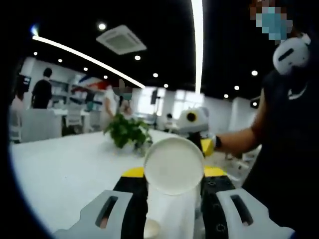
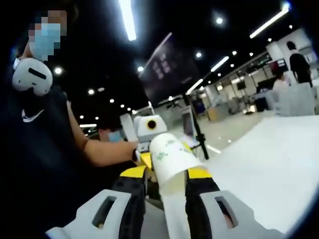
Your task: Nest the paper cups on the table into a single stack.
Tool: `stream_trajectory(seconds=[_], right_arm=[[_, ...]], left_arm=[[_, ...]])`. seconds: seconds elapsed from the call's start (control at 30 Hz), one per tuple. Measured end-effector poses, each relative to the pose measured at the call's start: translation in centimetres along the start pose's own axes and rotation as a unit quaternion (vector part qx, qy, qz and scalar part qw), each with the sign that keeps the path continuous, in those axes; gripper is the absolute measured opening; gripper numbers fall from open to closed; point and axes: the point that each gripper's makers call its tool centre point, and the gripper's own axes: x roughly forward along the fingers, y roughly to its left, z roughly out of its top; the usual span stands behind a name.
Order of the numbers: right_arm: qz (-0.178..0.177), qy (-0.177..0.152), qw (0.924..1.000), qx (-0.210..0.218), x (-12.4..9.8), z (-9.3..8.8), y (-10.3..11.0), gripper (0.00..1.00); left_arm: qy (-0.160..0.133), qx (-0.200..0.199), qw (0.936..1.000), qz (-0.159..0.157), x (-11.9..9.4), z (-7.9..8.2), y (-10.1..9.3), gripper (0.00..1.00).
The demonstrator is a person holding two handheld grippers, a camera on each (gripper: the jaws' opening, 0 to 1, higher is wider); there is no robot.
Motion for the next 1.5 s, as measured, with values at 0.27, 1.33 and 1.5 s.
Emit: stream_trajectory(seconds=[0.27, 1.33, 1.5], right_arm=[[0.021, -0.007, 0.9994, 0.026, 0.5, 0.3, 0.6, 0.10], [0.005, 0.038, 0.9992, 0.009, 0.7, 3.4, 1.3, 0.00], [-0.015, 0.069, 0.9974, -0.018, 0.2, 4.5, 1.0, 0.00]], left_arm=[[0.004, -0.006, 1.0000, 0.000, -0.3, -0.9, 0.3, 0.39], [0.012, 0.008, 0.9969, 0.078, -1.4, 0.1, 3.1, 0.84], [0.023, 0.046, 0.9857, 0.161, -3.4, 0.5, 5.9, 0.99]])
